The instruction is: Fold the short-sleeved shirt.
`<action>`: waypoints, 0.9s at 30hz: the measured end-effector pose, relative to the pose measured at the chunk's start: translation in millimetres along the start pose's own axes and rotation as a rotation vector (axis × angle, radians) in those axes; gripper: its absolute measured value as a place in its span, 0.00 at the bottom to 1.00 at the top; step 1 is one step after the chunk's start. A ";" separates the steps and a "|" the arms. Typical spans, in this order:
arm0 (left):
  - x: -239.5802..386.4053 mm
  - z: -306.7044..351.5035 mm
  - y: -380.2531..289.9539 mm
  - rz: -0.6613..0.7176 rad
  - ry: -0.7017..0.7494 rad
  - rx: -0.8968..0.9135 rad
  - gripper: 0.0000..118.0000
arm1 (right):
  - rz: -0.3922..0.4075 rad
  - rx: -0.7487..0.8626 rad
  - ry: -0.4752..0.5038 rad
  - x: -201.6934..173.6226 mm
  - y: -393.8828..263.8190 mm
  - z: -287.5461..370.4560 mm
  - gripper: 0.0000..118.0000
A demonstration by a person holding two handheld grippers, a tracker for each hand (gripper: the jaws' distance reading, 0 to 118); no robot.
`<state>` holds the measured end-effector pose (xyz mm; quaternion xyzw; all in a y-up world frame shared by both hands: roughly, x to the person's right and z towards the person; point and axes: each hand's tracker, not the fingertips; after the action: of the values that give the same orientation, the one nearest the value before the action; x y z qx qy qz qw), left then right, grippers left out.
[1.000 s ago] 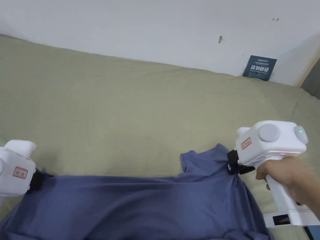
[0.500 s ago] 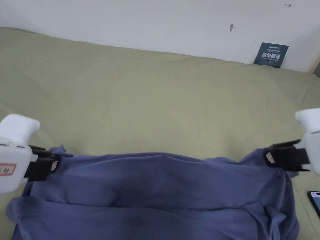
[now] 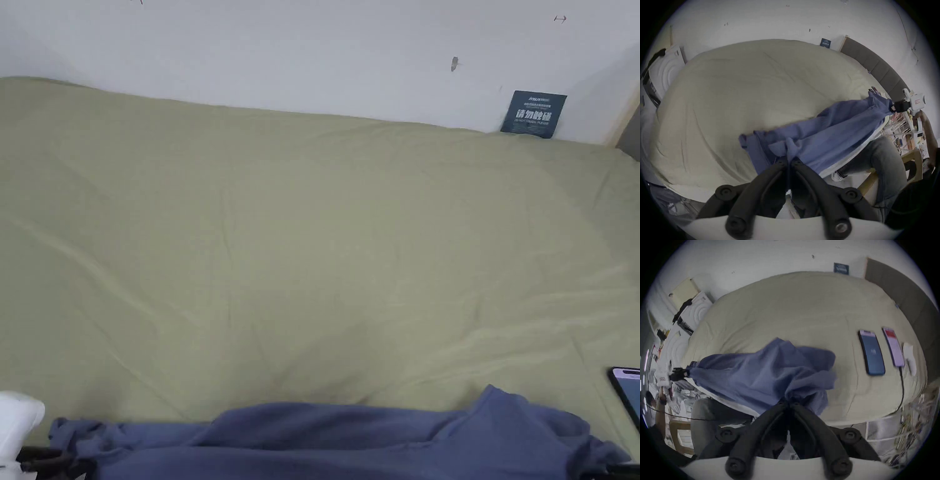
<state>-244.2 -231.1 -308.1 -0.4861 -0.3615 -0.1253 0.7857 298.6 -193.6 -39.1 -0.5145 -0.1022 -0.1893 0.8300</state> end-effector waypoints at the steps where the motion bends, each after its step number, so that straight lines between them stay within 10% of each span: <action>1: -1.1 -2.5 -3.8 0.012 -0.003 -0.008 0.02 | -0.023 -0.008 -0.007 2.3 -3.9 -2.6 0.01; 9: -1.0 -13.2 -23.3 0.077 -0.014 -0.013 0.10 | -0.097 -0.038 -0.043 13.4 -18.6 -23.7 0.02; 11: -1.5 -8.1 -24.4 0.099 0.000 -0.002 0.32 | -0.139 -0.003 -0.034 15.0 -16.7 -20.5 0.05; 12: -4.3 -3.7 -25.0 0.134 -0.006 0.010 0.60 | -0.171 0.018 -0.031 21.7 -16.3 -18.9 0.15; 14: -9.8 9.6 -26.0 0.218 -0.042 0.055 0.82 | -0.181 0.070 -0.060 21.4 -13.4 -4.2 0.58; 15: -11.2 20.8 -25.7 0.263 -0.058 0.105 0.82 | -0.174 0.092 -0.098 20.0 -11.1 4.3 0.72; 23: 46.1 88.7 41.1 0.201 0.044 0.362 0.76 | -0.071 0.367 -0.195 -45.8 15.1 71.2 0.70; 27: 120.2 75.2 76.0 0.059 0.192 0.357 0.29 | 0.057 0.390 -0.163 -110.9 16.6 66.5 0.67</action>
<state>-151.1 -110.6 -256.4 -0.3354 -0.2870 -0.0821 0.8935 206.6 -104.5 -63.2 -0.3604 -0.1891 -0.1000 0.9080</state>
